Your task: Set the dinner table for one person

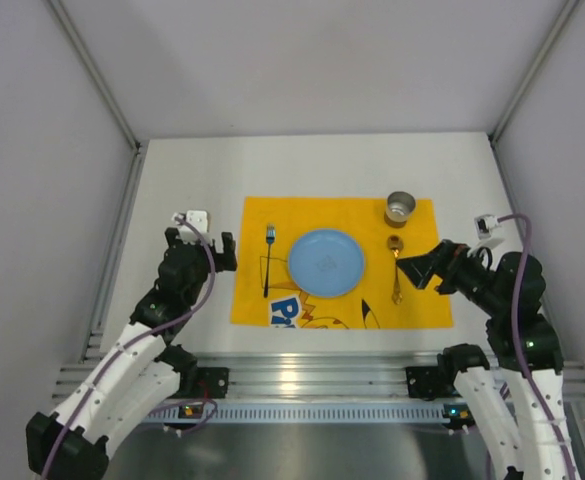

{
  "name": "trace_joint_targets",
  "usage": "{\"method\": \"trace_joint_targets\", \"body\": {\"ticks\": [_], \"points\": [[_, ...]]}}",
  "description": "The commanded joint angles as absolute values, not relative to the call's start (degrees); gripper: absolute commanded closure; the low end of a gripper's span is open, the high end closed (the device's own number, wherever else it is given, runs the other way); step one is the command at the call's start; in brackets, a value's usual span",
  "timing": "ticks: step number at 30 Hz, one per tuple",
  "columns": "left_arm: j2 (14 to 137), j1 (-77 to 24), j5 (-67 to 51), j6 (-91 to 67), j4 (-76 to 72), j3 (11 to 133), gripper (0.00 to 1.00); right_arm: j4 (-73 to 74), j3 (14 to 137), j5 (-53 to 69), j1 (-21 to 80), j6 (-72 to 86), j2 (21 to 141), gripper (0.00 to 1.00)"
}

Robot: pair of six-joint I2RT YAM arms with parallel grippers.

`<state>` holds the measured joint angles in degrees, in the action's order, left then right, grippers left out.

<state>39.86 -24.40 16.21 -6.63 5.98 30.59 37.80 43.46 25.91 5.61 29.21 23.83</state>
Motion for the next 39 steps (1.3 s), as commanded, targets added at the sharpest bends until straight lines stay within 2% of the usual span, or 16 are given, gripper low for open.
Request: {"method": "trace_joint_targets", "body": {"ticks": [1,3,8,13,16,21,24,25,27,30,39], "points": [[40.2,-23.9,19.1,-6.0,-2.9,22.7,0.03,36.7,43.8,26.5,6.2,30.1,22.3,0.00],[41.2,-22.5,21.6,-7.4,-6.1,19.6,0.02,36.7,43.7,26.9,6.2,30.2,22.1,0.00],[47.2,-16.9,15.3,-2.3,-21.2,13.6,0.02,37.6,44.5,29.0,6.2,29.8,20.8,0.00],[65.0,-12.4,13.9,1.9,-34.6,14.9,0.02,44.4,47.2,31.6,6.2,26.2,21.6,0.00],[75.5,-9.0,11.7,2.5,-45.7,17.0,0.05,48.8,50.4,32.7,6.2,23.4,23.3,0.00],[84.8,-7.6,8.9,2.4,-49.0,22.8,0.11,52.3,52.9,33.0,6.3,21.5,24.4,0.00],[88.5,-4.8,10.6,-2.3,-56.2,21.8,0.02,53.5,53.7,32.5,6.2,20.7,25.3,0.00],[88.9,-0.7,5.8,-4.1,-58.9,19.4,0.02,53.7,53.8,32.4,6.2,20.7,25.5,0.00],[91.2,-0.4,4.9,-4.7,-70.9,15.1,0.02,53.8,53.9,32.6,6.2,20.5,26.3,0.00],[89.5,-0.4,2.9,-4.5,-62.0,17.7,0.02,53.7,53.3,32.0,6.2,20.4,27.0,0.00],[90.4,-0.4,0.8,-3.1,-63.3,18.0,0.02,52.2,45.7,23.9,6.3,19.2,24.1,0.00]]}}
